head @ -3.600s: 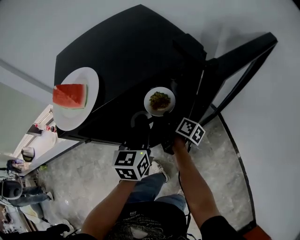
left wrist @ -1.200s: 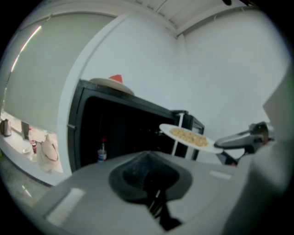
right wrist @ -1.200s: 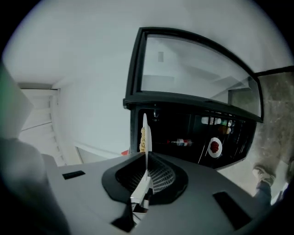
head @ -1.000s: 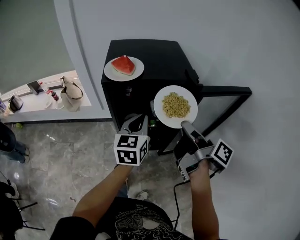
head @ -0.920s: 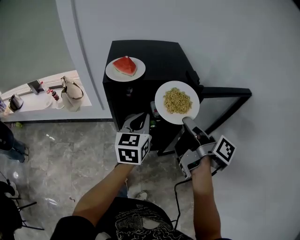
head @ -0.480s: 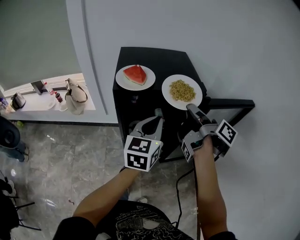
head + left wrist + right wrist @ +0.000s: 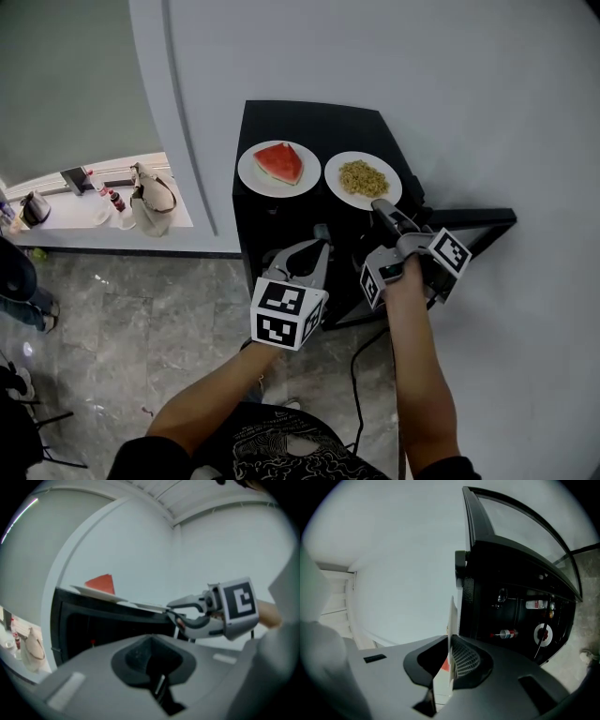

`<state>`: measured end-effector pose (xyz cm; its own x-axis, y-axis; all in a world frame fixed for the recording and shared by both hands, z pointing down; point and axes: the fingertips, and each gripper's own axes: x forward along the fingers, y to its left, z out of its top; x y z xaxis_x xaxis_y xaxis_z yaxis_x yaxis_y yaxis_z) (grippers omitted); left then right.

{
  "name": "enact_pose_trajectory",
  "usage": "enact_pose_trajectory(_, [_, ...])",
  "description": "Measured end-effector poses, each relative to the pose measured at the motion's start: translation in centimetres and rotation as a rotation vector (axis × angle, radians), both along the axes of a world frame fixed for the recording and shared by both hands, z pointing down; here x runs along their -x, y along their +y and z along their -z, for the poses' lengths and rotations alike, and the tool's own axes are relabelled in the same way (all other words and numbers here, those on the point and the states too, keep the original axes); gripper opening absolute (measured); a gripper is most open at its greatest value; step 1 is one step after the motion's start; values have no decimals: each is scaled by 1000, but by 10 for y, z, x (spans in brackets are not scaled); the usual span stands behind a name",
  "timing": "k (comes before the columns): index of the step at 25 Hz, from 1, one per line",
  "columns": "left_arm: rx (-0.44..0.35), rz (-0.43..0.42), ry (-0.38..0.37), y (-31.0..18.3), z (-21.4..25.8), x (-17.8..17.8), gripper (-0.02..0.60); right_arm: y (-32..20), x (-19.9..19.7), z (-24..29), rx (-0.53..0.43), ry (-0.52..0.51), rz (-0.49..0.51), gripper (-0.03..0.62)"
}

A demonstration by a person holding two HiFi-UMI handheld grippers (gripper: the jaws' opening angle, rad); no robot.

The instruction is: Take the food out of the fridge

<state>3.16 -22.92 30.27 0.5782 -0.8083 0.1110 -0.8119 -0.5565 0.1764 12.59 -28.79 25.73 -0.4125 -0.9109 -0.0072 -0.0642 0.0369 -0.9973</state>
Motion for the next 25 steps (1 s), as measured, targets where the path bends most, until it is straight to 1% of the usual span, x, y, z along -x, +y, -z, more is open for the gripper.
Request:
enact_pose_trajectory(4, [1,-6,5,1,3,0,2,-1,1,3,8,1,-15,14])
enact_pose_trajectory(8, [3,-9,4,6,-1,-1,2,-1,0,-1,4,-19,-41,14])
enact_pose_trajectory(15, [5,-6,2,9,-1,3,2,-6,2,2,-23,-18,-55,13])
enact_pose_trajectory(20, [2,-5,2,12,0,4,2,-5,3,6,-63,-33,-49,15])
enact_pose_trajectory(23, [3,-4,1,11,-4,4,2,-6,3,7,-96,-53,-32,60])
enact_pose_trajectory(25, [6,-1,0,10,-6,5,2,-8,2,6,-109,-54,-25,71])
